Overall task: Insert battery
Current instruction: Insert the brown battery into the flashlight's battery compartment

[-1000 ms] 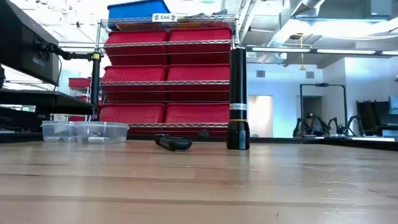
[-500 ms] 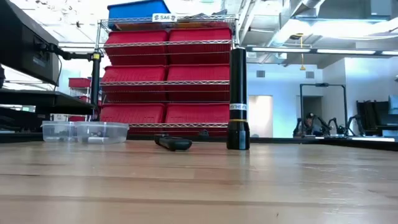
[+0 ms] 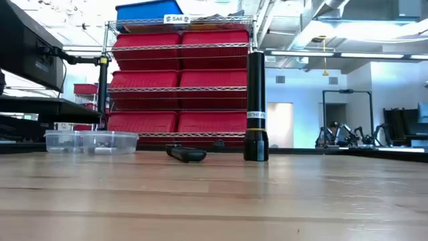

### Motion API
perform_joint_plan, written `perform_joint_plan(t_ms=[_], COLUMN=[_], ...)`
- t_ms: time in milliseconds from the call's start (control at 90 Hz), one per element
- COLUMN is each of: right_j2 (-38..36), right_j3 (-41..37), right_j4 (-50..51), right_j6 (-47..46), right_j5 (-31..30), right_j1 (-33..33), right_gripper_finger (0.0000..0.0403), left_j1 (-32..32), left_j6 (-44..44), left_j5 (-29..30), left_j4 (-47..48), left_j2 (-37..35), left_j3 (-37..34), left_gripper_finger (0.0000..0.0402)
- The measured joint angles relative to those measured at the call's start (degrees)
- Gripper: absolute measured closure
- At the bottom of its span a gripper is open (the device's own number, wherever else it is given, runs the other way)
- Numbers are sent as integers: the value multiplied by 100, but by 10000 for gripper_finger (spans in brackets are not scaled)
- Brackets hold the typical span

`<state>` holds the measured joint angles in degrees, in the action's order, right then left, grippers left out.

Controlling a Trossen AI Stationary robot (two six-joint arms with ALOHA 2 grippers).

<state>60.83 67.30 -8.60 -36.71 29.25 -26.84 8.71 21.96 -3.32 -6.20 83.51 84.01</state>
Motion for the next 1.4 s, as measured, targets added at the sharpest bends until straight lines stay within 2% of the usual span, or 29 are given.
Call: perform_joint_plan(t_ms=[78, 167, 300, 422, 478, 600, 856, 1111, 1244, 1400], right_j2=[-344, -579, -650, -728, -721, -771, -806, -805, -804, -804], right_j3=[5, 5, -40, -304, -421, -685, -733, -733, -733, -733], right_j4=[1164, 2518, 3818, 3823, 3746, 3474, 3193, 3094, 3063, 3064], right_j6=[996, 1911, 2449, 2468, 2507, 2519, 2672, 2766, 2775, 2766], right_j5=[-260, -842, -1380, -1438, -1438, -1438, -1438, -1435, -1435, -1435], right_j1=[-93, -133, -58, 77, 141, 244, 243, 243, 243, 243], right_gripper_finger=[231, 205, 181, 175, 175, 175, 176, 176, 176, 176], left_j1=[109, 237, 310, 297, 271, 249, 273, 190, 192, 194], left_j6=[-379, -837, -1327, -1635, -1766, -1983, -1873, -1739, -1779, -1806], left_j5=[-2, -9, -177, -700, -754, -747, -745, -573, -517, -332], left_j4=[323, 625, 775, 766, 841, 865, 1252, 1033, 572, 518], left_j2=[90, 262, 649, 879, 945, 1053, 1040, 1042, 1037, 1161], left_j3=[0, 4, 2, 2, 2, 2, -19, -451, -545, -565], left_gripper_finger=[373, 373, 373, 373, 373, 373, 373, 373, 373, 373])
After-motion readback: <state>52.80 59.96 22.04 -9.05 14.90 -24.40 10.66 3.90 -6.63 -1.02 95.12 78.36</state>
